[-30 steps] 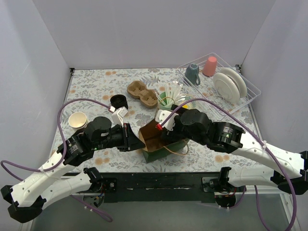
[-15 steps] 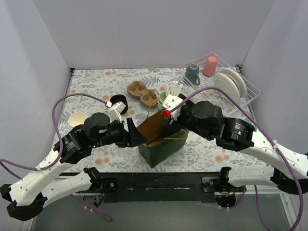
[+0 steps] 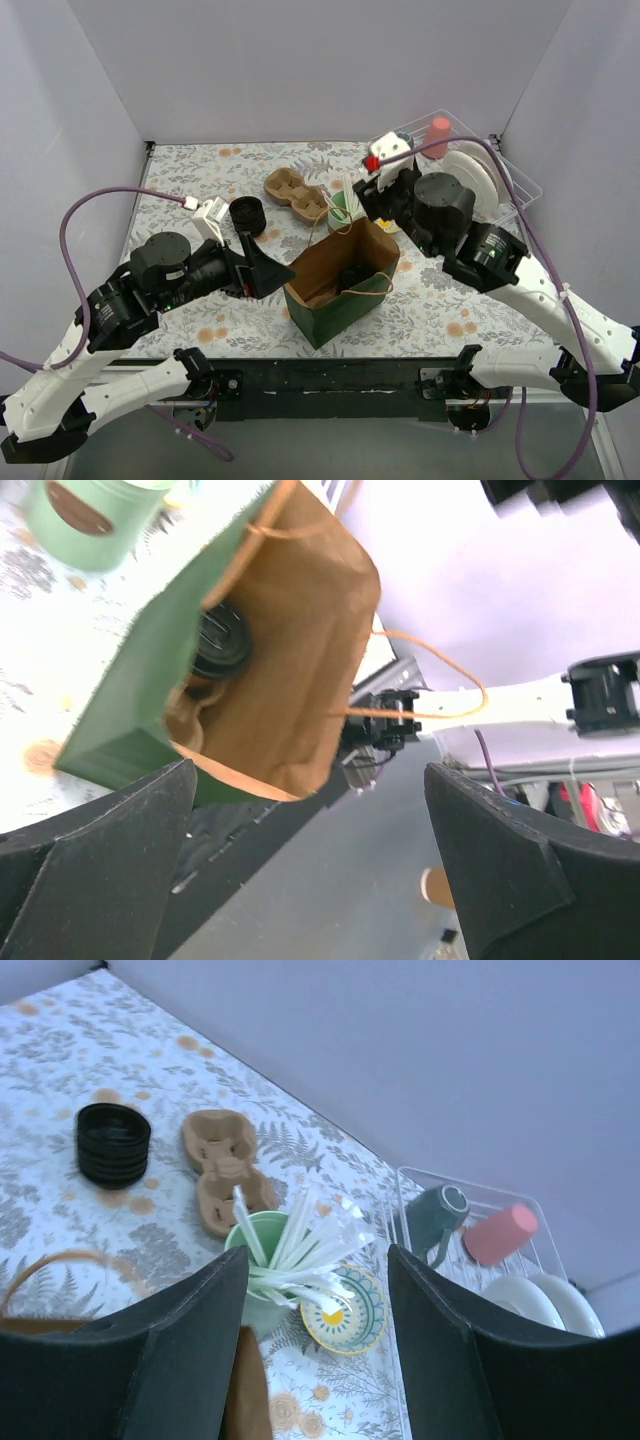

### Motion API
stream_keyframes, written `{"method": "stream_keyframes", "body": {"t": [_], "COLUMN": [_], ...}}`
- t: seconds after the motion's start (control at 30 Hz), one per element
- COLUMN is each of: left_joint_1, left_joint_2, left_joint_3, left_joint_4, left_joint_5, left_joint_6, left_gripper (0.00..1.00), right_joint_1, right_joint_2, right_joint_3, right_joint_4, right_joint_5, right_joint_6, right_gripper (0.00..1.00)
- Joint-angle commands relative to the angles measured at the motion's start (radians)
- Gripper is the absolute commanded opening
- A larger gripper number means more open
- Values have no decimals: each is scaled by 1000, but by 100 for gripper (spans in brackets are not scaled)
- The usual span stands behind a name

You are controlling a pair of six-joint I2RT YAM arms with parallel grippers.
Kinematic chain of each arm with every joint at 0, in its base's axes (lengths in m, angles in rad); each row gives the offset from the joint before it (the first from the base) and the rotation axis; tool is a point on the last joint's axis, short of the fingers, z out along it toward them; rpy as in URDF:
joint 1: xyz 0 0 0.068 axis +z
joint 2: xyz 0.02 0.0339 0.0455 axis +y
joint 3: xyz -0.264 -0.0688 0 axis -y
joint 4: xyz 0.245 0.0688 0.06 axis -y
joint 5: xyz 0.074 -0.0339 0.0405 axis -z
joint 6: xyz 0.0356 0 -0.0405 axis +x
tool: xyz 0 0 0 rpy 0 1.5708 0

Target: Pack the takeout coffee

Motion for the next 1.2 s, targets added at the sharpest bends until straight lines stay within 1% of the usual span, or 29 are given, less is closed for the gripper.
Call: {"method": "stream_keyframes", "body": {"t": [0.0,0.03,0.07,0.1,0.13,0.17,0.23,0.27,0.33,0.37,0.47,0.53,0.57,0.73,0.87,1.0,1.17], "left_joint_1": [2,1,1,1,1,1,2,1,1,1,1,1,1,1,1,1,1], "left_joint_2": [-5,-7,-7,-7,-4,1,7,10,16,16,16,12,12,10,12,13,10], "left_joint_3": [59,63,69,74,77,80,89,93,109,115,137,142,143,145,129,125,134], "left_joint_4": [-80,-90,-100,-102,-108,-110,-134,-142,-162,-168,-188,-199,-203,-208,-202,-209,-231], "left_joint_5": [-104,-115,-124,-131,-132,-133,-151,-156,-161,-165,-176,-179,-188,-185,-155,-148,-168], "left_joint_6": [51,54,57,60,60,64,59,56,60,60,64,67,68,70,45,18,5], "left_gripper": [98,98,98,98,98,98,98,98,98,98,98,98,98,98,98,98,98], "right_joint_1": [-241,-287,-377,-416,-489,-528,-593,-640,-702,-714,-745,-765,-772,-776,-776,-774,-774], "right_joint_2": [83,126,144,163,195,212,243,247,284,302,359,359,362,408,415,405,439], "right_joint_3": [104,118,138,142,147,149,138,126,100,104,118,69,57,21,-37,-86,-88], "right_joint_4": [-45,-94,-105,-114,-124,-125,-90,-64,-6,-3,0,77,100,115,154,246,260], "right_joint_5": [-160,-207,-317,-364,-404,-482,-547,-609,-681,-724,-781,-835,-890,-976,-949,-941,-943], "right_joint_6": [172,225,247,296,318,341,404,417,457,467,487,508,517,536,543,566,577], "right_gripper": [62,61,59,58,56,51,46,45,45,45,45,46,46,46,45,44,42]}}
